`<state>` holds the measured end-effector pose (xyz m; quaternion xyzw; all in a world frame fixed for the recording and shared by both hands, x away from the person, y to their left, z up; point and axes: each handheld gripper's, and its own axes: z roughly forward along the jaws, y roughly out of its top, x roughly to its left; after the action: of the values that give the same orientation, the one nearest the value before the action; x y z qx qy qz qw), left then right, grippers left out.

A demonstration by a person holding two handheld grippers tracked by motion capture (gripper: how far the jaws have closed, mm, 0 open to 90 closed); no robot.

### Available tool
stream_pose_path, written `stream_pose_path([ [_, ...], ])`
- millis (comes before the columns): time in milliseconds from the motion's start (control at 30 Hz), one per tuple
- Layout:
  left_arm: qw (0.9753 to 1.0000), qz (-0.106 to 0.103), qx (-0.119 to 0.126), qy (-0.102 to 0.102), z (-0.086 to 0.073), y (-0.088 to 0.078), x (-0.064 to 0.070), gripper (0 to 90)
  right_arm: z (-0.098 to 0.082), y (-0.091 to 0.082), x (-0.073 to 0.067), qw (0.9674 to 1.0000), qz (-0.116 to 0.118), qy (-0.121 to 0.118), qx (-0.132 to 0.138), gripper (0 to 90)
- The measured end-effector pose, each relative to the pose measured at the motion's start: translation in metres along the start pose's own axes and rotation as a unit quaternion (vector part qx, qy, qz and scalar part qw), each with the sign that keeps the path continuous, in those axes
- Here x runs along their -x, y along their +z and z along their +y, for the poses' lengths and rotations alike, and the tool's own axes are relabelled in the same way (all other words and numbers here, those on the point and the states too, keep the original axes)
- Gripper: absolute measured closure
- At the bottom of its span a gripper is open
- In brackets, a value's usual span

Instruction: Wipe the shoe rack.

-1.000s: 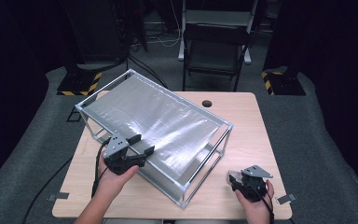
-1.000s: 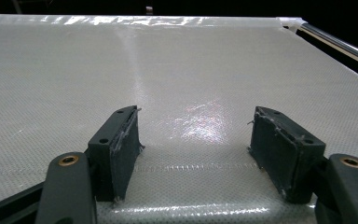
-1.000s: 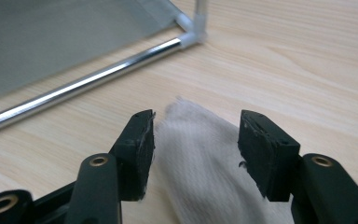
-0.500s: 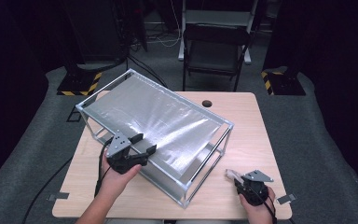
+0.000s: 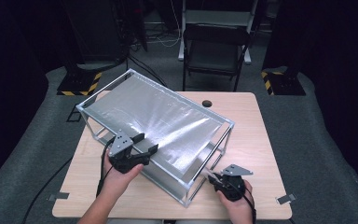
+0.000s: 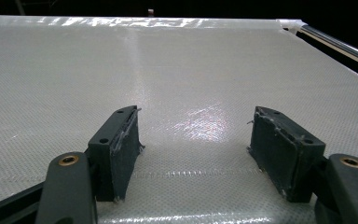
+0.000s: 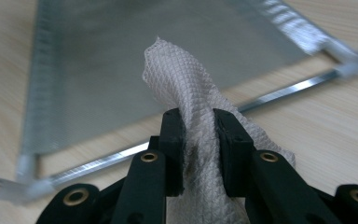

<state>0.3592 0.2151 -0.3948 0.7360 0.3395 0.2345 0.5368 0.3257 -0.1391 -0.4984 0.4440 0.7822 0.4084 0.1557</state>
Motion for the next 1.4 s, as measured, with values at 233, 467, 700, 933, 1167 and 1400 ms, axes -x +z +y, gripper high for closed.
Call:
stream_pose_path([
  [233, 1.0, -0.004, -0.002, -0.004, 0.0, 0.0, 0.0, 32.3, 0.004, 0.025, -0.03, 0.9993, 0.028, -0.017, -0.019, 57.3],
  [467, 1.0, -0.006, -0.003, -0.005, 0.0, -0.001, 0.0, 32.3, 0.002, 0.018, -0.025, 0.9996, 0.018, -0.012, -0.016, 63.5],
  [700, 1.0, -0.006, -0.002, -0.006, 0.0, 0.0, 0.0, 32.3, -0.006, 0.024, -0.042, 0.9982, 0.04, -0.04, -0.018, 66.4],
  [933, 0.9999, -0.009, -0.005, -0.003, 0.0, -0.001, -0.001, 32.4, -0.004, 0.031, -0.032, 0.9984, 0.028, -0.048, -0.01, 67.7],
  [1167, 0.9999, -0.01, -0.002, -0.003, -0.001, 0.0, -0.001, 32.4, 0.012, 0.049, 0.013, 0.9997, -0.016, -0.019, 0.003, 67.2],
  [1400, 0.9999, -0.01, -0.001, -0.003, -0.001, 0.0, -0.001, 32.5, 0.012, 0.047, 0.007, 0.9997, -0.015, -0.02, -0.005, 60.0],
])
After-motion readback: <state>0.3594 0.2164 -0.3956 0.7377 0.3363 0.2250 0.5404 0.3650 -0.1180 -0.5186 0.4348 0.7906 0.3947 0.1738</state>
